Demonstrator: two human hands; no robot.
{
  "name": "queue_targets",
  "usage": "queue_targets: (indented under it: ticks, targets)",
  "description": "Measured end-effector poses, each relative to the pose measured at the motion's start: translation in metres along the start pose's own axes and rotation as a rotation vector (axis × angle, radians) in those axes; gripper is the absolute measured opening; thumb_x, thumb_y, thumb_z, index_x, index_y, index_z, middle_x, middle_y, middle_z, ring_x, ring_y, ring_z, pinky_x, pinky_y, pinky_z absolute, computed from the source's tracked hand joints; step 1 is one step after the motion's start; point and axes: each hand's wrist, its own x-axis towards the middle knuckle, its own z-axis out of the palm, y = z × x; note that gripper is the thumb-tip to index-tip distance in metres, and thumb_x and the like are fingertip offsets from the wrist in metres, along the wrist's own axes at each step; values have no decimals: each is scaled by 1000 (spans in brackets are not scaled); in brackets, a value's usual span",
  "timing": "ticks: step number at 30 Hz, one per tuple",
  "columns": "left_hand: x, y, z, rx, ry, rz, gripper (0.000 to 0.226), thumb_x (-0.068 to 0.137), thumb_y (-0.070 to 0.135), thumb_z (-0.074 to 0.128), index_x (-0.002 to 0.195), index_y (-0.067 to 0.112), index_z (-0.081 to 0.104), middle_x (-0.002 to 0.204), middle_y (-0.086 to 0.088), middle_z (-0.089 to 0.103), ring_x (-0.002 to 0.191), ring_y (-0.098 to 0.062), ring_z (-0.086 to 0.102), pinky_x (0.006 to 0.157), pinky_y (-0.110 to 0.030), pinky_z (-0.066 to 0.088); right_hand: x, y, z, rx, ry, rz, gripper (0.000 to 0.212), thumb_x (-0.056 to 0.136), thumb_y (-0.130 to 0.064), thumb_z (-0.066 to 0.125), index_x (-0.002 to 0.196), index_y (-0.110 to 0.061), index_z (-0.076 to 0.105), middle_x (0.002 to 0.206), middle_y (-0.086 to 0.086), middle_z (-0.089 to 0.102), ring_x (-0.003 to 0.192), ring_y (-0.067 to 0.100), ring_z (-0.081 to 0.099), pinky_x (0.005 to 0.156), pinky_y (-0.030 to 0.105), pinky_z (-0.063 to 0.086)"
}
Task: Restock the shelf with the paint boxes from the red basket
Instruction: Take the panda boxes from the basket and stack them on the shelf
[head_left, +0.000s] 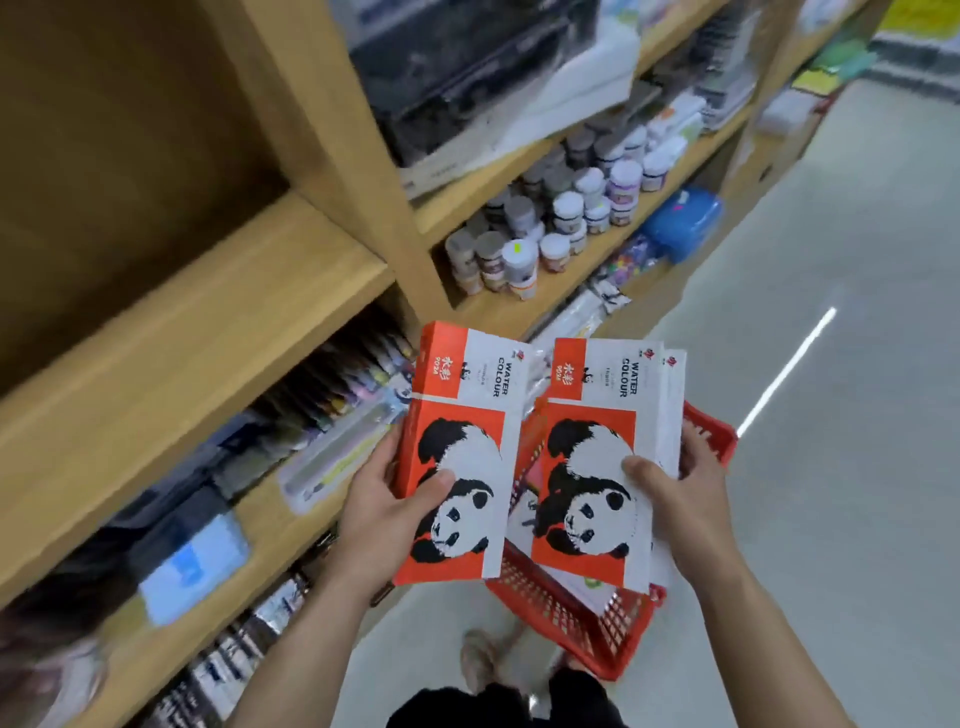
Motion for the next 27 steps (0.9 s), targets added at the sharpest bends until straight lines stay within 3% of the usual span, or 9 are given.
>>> queue_targets:
  ticks: [3,8,11,14,17,21,27]
  targets:
    - [-43,16,-42,-72,143,53,57,68,41,87,118,59,66,113,8,80,96,-19,79,69,-25,62,-22,-27,38,21,-96,-50,61,57,-42,79,116,-41,62,101,-15,79,81,11,79,57,23,61]
    - [-100,25,-116,-135,368,149,54,65,38,87,109,62,68,108,9,81,94,-15,79,68,-21,61,-59,-69,107,-2,-209,-124,48,66,-26,74,113,-32,68,100,-6,81,81,13,78,60,26,58]
    - [-127,33,-162,-142,427,202,51,65,40,86,106,65,68,106,12,81,93,-12,79,67,-19,60,-80,-104,152,-38,-248,-190,44,63,-28,75,107,-34,70,92,-14,80,76,10,78,53,20,57]
    - [-144,42,-203,-172,465,240,55,61,47,85,108,66,65,108,14,80,94,-11,78,69,-22,61,-94,-142,202,-82,-297,-278,45,62,-34,75,106,-33,71,91,-11,81,77,10,78,57,24,57]
    - [-143,46,-236,-191,527,267,57,69,33,88,117,49,64,107,15,80,98,-10,77,76,-27,61,-95,-169,254,-93,-348,-317,41,74,-27,79,114,-26,71,99,-6,80,83,15,78,68,34,60]
    - [-124,52,-261,-273,550,282,47,88,4,79,121,33,64,110,7,80,100,-20,78,81,-34,64,-80,-186,310,-111,-370,-307,36,80,-24,81,114,-20,70,98,-4,81,77,14,79,55,26,58]
    - [-89,60,-275,-362,640,242,40,88,4,77,118,30,70,106,2,82,95,-23,79,70,-31,63,-31,-196,366,-201,-511,-169,31,82,-22,81,109,-11,70,85,4,83,69,22,80,50,30,60]
